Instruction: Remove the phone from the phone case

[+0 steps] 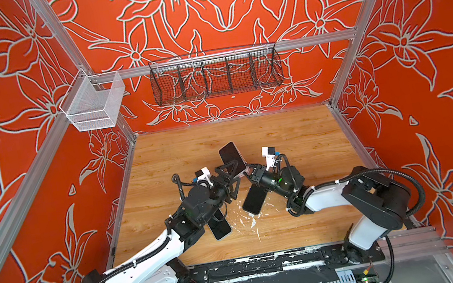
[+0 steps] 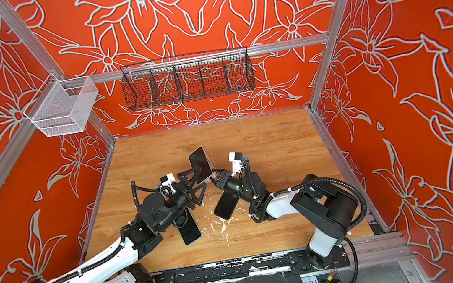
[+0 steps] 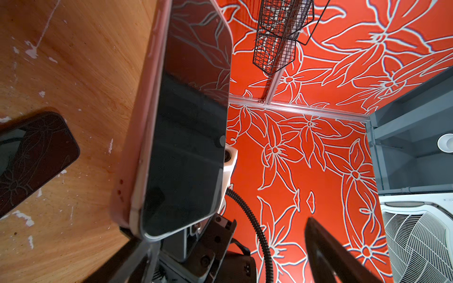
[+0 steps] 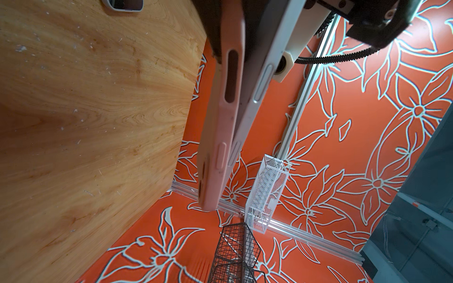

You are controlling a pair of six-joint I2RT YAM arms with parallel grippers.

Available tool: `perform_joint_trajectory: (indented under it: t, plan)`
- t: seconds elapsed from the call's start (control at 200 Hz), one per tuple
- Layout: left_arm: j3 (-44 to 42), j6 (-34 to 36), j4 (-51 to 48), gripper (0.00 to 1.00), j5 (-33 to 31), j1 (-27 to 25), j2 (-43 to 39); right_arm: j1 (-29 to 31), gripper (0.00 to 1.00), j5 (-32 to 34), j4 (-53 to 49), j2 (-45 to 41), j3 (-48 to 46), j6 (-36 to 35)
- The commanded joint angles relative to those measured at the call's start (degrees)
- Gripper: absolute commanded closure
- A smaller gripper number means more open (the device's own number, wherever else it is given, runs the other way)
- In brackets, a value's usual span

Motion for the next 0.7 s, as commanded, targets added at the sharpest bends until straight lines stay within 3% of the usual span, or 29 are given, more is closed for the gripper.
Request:
perform_joint_trajectory:
  t: [0.0, 0.22, 0.696]
  plan:
    - [-0.7, 0.2, 1.1, 0.09, -2.5, -0.2, 0.1, 0.6, 1.00, -0.6, 5.5, -1.9, 0.1, -0.7]
    - [-1.1, 0.0, 1.3, 0.08, -3.6, -0.2, 0.1, 0.6, 1.00, -0.6, 5.5, -1.8, 0.2, -0.6]
    - [-2.5, 1.5, -1.0, 0.23, -7.9, -0.2, -1.7, 1.2, 1.00, -0.7, 5.5, -3.0, -0.9, -0.1]
